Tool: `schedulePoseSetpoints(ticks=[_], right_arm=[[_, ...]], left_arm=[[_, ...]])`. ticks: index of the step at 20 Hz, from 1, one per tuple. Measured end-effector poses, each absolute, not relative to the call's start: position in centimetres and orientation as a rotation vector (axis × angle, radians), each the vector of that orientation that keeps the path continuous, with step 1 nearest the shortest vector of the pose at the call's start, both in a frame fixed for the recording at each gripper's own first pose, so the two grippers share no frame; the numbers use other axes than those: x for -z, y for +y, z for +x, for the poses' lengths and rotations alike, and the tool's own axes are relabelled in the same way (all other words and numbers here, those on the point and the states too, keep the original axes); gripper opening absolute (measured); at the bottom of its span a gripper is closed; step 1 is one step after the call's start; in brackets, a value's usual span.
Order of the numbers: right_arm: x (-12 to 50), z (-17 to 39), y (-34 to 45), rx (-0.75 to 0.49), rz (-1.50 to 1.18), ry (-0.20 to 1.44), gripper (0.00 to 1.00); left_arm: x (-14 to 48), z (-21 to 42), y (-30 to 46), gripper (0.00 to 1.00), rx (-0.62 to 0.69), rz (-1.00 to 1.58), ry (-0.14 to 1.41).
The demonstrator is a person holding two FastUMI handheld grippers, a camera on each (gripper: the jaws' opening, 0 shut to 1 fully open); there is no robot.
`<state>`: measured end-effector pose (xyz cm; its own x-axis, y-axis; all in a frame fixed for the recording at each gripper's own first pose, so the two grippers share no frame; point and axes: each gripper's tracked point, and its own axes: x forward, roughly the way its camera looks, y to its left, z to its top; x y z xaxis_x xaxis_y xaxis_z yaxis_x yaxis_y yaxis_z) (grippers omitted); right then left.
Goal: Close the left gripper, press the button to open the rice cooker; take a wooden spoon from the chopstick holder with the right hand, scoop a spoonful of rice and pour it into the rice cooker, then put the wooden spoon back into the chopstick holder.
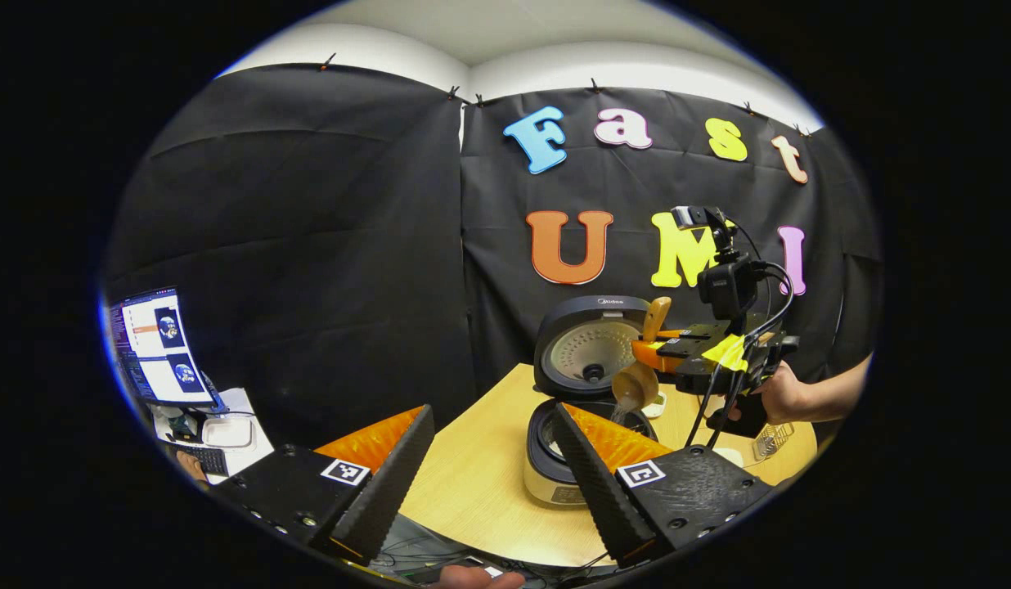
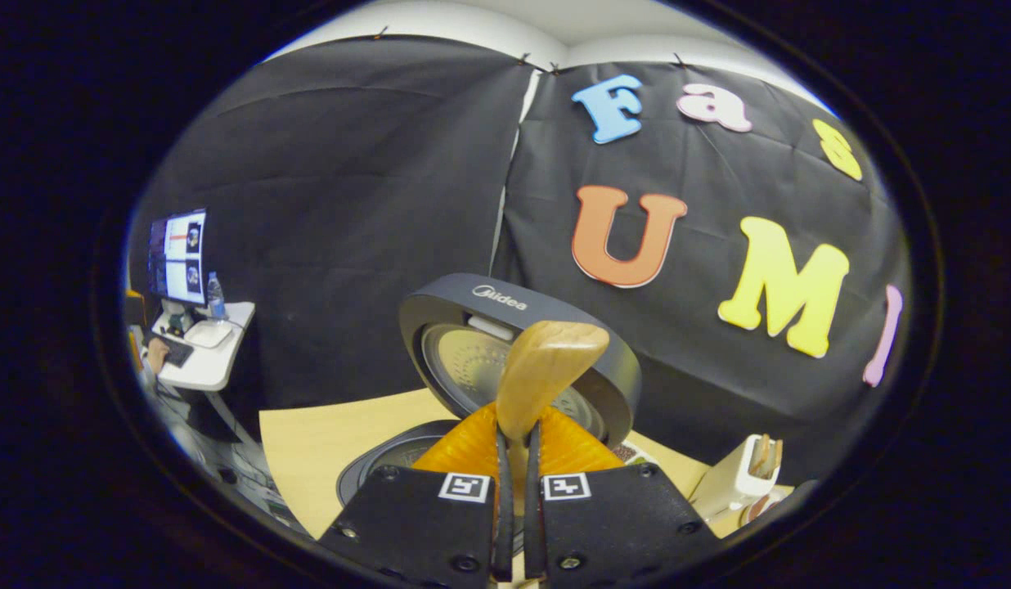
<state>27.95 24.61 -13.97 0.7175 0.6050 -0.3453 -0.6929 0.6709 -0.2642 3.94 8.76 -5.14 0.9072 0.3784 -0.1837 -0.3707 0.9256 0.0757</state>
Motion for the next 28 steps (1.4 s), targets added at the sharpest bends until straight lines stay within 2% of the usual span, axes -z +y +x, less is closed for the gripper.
schedulePoseSetpoints(ticks=[7, 11, 12, 13, 15, 17, 21, 23, 28], right_arm=[[13.4, 26.2, 25.9, -0.769, -0.595, 0.084, 0.1], [13.2, 26.1, 25.8, -0.786, -0.579, 0.089, 0.11], [13.0, 26.1, 25.7, -0.784, -0.558, 0.101, 0.11], [12.8, 26.1, 25.5, -0.781, -0.531, 0.113, 0.11], [12.5, 26.2, 24.9, -0.781, -0.454, 0.15, 0.11], [12.4, 26.0, 24.2, -0.772, -0.362, 0.202, 0.11], [10.7, 25.9, 21.8, -0.729, -0.14, 0.286, 0.11], [10.2, 26.2, 19.6, -0.701, -0.067, 0.321, 0.11], [8.5, 26.2, 11.8, -0.572, 0.004, 0.327, 0.11]], left_arm=[[5.3, 3.5, 9.4, 0.95, -0.384, 0.044, 0.186], [5.0, 3.4, 9.2, 0.95, -0.376, 0.043, 0.172], [5.0, 3.4, 9.2, 0.95, -0.375, 0.041, 0.169], [5.0, 3.3, 9.1, 0.84, -0.373, 0.039, 0.167], [4.9, 3.3, 8.9, 0.84, -0.366, 0.039, 0.162], [4.8, 3.7, 8.7, 1.0, -0.354, 0.038, 0.161], [4.7, 4.9, 7.5, 1.0, -0.308, 0.034, 0.158], [4.8, 5.7, 6.8, 0.95, -0.277, 0.031, 0.159], [5.4, 7.5, 4.9, 0.94, -0.196, 0.017, 0.163]])
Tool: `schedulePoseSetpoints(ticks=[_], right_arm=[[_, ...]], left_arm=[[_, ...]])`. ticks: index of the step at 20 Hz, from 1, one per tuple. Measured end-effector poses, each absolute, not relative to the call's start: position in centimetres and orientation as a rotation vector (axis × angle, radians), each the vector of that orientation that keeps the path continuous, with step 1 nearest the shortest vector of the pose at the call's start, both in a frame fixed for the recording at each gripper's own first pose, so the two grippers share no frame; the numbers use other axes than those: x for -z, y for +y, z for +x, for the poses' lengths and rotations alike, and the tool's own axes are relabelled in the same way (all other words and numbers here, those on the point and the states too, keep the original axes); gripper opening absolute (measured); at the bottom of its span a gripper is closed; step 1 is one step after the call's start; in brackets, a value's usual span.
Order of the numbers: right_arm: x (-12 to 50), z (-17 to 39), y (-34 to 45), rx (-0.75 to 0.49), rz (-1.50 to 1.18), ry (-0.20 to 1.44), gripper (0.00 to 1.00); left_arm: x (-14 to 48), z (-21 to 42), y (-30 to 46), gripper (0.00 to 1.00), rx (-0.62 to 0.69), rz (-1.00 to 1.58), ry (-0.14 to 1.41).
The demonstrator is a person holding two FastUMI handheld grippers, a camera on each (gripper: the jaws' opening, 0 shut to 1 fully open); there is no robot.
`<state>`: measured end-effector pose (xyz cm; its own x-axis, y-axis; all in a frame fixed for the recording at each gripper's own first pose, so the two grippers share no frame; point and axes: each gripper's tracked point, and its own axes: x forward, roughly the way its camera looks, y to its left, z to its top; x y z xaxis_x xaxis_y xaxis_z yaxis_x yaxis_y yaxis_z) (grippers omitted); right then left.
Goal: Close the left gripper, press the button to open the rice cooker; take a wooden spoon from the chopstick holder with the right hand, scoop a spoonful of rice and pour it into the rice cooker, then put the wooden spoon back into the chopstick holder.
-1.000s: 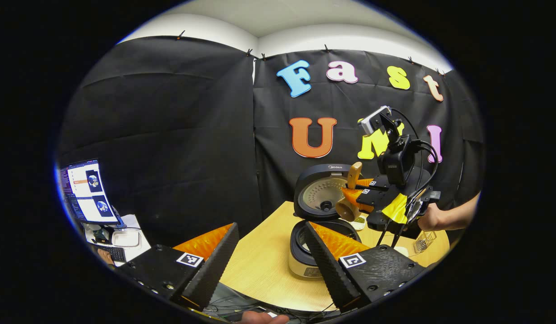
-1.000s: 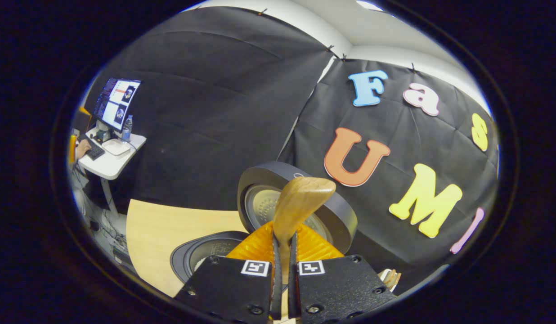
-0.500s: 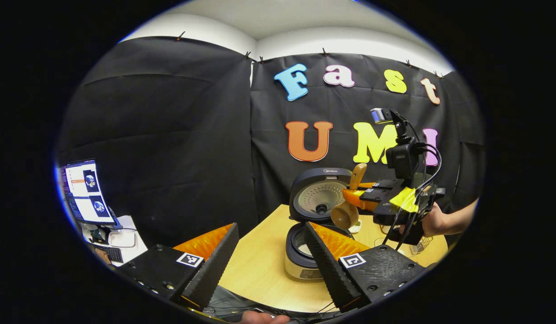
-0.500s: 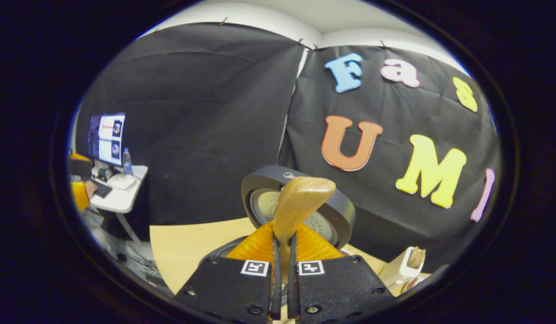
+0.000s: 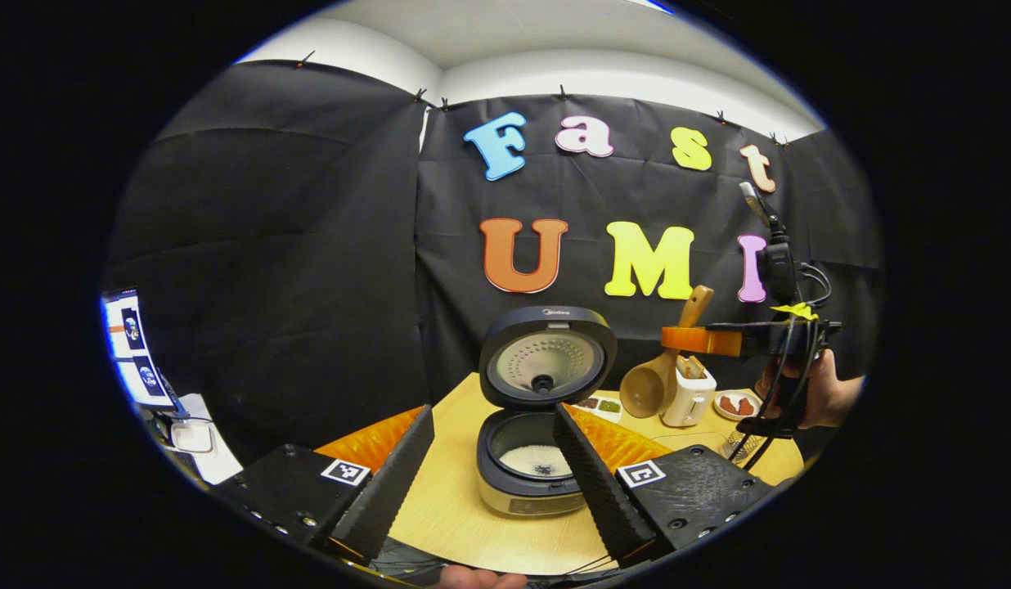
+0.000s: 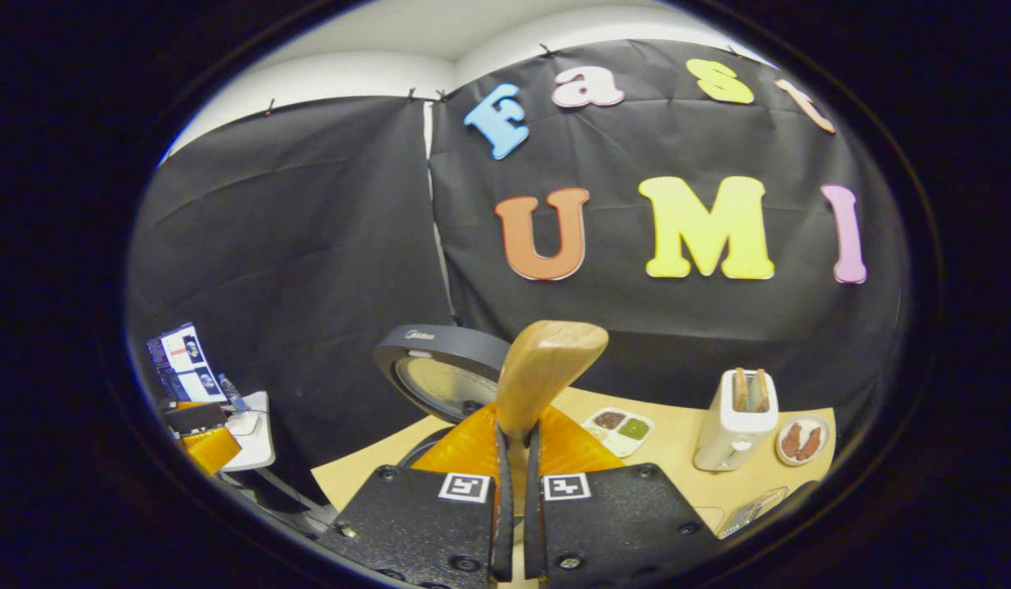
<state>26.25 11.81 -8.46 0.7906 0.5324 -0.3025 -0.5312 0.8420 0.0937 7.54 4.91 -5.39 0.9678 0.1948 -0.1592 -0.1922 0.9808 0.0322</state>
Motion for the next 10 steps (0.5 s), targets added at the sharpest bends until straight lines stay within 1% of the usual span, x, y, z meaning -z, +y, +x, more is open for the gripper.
schedulePoseSetpoints(ticks=[1, 2, 4, 8, 10], right_arm=[[8.2, 26.4, 10.1, -0.539, 0.017, 0.328, 0.11], [8.0, 26.4, 8.2, -0.499, 0.026, 0.329, 0.11], [8.2, 26.7, 3.2, -0.399, 0.015, 0.329, 0.11], [8.3, 25.3, -6.8, -0.201, 0.022, 0.344, 0.11], [8.5, 26.4, -12.2, -0.105, 0.021, 0.352, 0.11]], left_arm=[[5.4, 7.9, 4.6, 0.89, -0.18, 0.013, 0.163], [5.5, 8.2, 4.1, 0.94, -0.165, 0.009, 0.164], [5.7, 8.9, 3.0, 0.95, -0.132, -0.006, 0.172], [5.1, 10.7, 1.6, 0.95, -0.089, -0.023, 0.165], [4.9, 11.9, 0.8, 0.95, -0.076, -0.03, 0.164]])
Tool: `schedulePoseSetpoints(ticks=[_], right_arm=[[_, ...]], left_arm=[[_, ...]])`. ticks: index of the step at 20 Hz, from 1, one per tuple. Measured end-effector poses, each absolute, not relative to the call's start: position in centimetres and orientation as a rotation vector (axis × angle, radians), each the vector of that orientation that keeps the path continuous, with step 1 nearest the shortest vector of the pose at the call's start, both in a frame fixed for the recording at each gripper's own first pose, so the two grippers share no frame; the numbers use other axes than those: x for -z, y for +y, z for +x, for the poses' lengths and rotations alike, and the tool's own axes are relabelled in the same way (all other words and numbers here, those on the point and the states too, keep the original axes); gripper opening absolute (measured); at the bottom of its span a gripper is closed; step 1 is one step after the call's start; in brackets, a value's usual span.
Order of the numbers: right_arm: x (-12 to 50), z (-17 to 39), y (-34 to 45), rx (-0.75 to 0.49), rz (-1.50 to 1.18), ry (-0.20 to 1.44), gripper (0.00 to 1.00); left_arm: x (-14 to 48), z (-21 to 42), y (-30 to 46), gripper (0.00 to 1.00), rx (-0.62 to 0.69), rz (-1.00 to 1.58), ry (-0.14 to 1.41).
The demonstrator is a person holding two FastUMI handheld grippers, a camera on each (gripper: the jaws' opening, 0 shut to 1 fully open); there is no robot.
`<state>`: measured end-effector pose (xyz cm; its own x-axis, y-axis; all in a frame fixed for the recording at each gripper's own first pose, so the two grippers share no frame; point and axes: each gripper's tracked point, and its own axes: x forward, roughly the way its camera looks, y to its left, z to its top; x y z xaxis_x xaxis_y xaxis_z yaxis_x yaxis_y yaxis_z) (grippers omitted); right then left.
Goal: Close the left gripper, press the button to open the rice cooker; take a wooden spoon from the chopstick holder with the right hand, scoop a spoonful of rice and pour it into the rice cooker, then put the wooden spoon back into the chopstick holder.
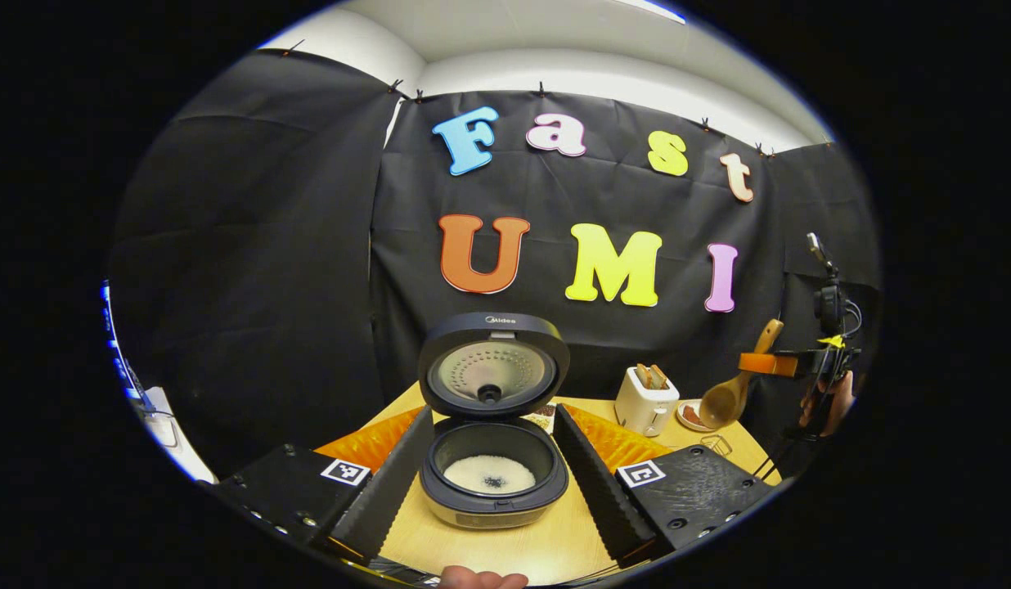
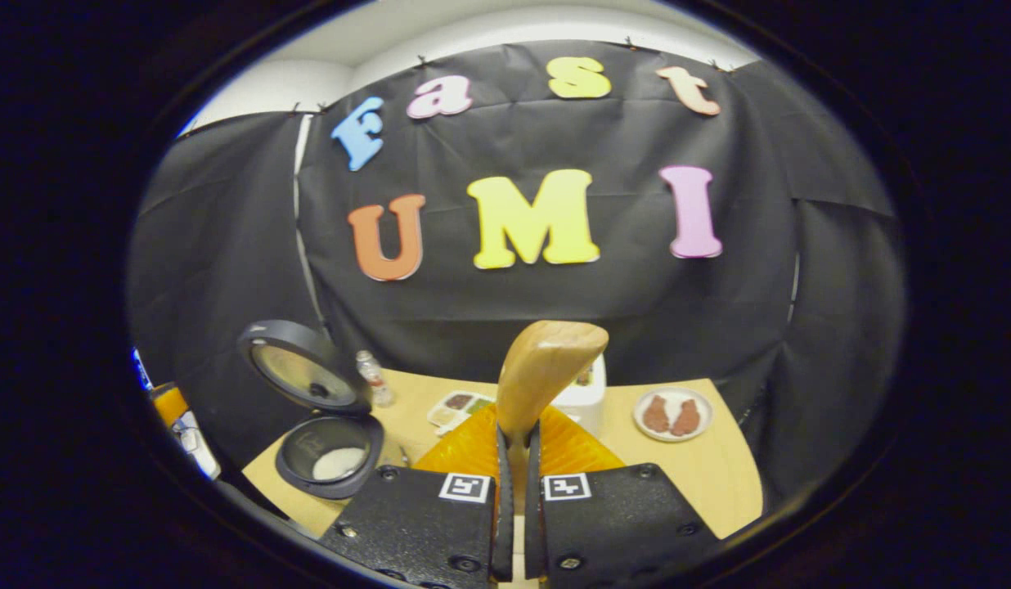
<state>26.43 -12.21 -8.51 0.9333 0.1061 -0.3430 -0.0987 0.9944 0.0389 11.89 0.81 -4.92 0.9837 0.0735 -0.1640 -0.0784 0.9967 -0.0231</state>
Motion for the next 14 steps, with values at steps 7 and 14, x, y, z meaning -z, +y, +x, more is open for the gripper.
schedulePoseSetpoints(ticks=[7, 14], right_arm=[[13.8, 28.7, -21.9, 0.034, -0.026, 0.375, 0.11], [22.2, 31.1, -24.5, 0.027, -0.022, 0.479, 0.1]], left_arm=[[4.8, 15.0, -0.3, 0.95, -0.074, -0.024, 0.202], [4.8, 16.4, -0.5, 0.95, -0.099, -0.003, 0.24]])
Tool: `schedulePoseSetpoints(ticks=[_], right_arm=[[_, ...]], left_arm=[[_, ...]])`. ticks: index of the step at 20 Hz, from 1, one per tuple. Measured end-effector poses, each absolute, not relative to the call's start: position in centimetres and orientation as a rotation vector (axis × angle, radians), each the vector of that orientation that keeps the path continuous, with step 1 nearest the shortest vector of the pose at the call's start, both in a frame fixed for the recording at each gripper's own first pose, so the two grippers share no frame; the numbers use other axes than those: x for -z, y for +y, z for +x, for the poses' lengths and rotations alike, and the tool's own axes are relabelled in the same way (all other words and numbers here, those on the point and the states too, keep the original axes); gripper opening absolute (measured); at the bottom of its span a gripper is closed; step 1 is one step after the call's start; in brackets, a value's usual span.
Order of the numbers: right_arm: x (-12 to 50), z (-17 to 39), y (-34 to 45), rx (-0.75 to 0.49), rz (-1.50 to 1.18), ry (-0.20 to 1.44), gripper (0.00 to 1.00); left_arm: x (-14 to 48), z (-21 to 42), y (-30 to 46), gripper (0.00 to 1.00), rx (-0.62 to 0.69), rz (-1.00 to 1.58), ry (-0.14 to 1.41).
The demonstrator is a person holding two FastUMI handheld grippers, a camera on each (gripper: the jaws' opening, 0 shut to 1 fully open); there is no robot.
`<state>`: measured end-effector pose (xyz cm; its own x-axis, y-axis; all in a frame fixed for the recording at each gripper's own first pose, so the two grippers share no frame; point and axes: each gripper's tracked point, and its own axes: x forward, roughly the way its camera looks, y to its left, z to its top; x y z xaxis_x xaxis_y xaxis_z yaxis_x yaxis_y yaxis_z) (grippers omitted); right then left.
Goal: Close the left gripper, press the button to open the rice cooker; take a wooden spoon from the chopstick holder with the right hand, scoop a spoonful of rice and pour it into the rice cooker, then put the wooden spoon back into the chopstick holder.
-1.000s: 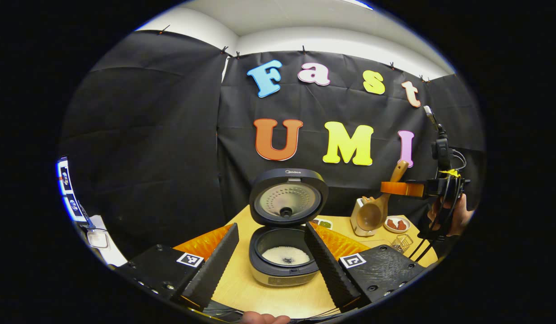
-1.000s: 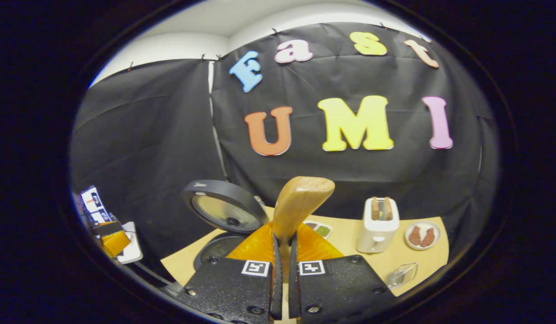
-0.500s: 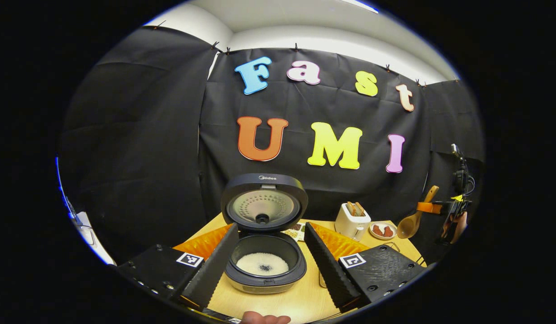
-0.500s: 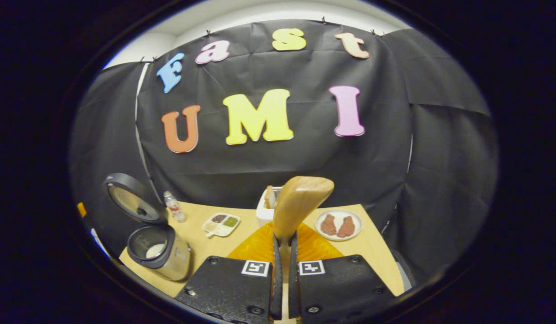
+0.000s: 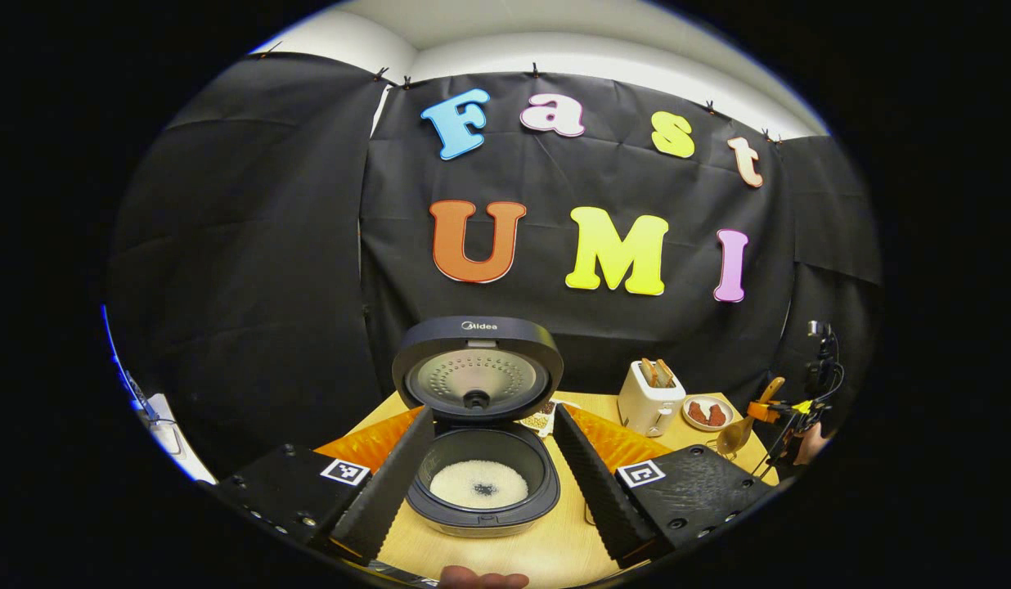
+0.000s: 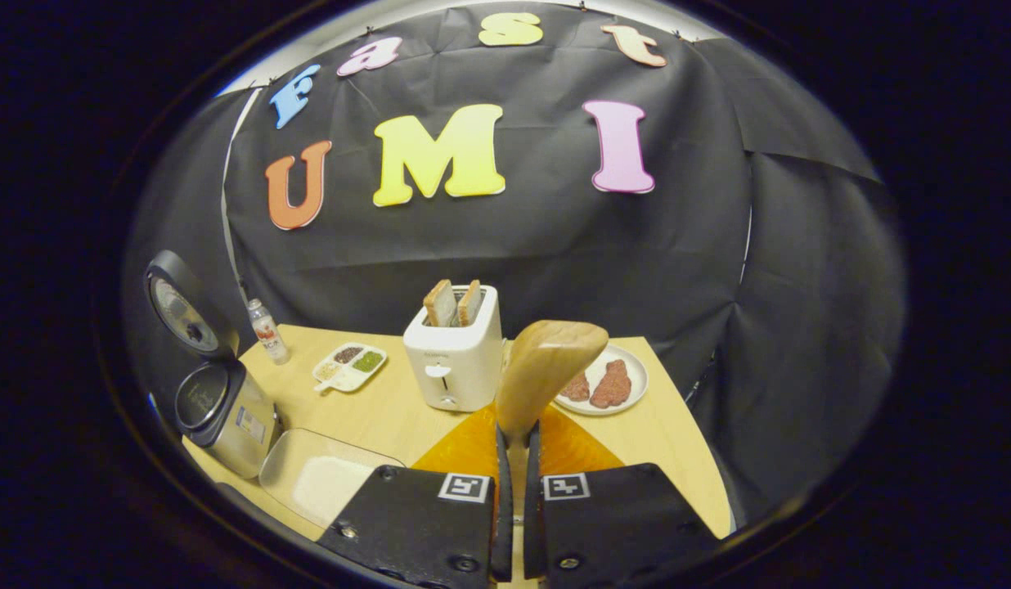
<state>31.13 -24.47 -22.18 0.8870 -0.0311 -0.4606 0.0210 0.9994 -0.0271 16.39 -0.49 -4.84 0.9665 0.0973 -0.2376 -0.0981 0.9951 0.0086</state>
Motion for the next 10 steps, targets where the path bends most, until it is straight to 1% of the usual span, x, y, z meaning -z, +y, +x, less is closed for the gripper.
schedulePoseSetpoints(ticks=[4, 10], right_arm=[[26.7, 32.0, -25.7, 0.027, -0.002, 0.519, 0.11], [29.6, 32.1, -26.7, 0.05, 0.085, 0.536, 0.13]], left_arm=[[4.7, 17.0, -1.0, 0.95, -0.102, -0.001, 0.251], [3.9, 17.9, -2.4, 0.95, -0.068, 0.019, 0.245]])
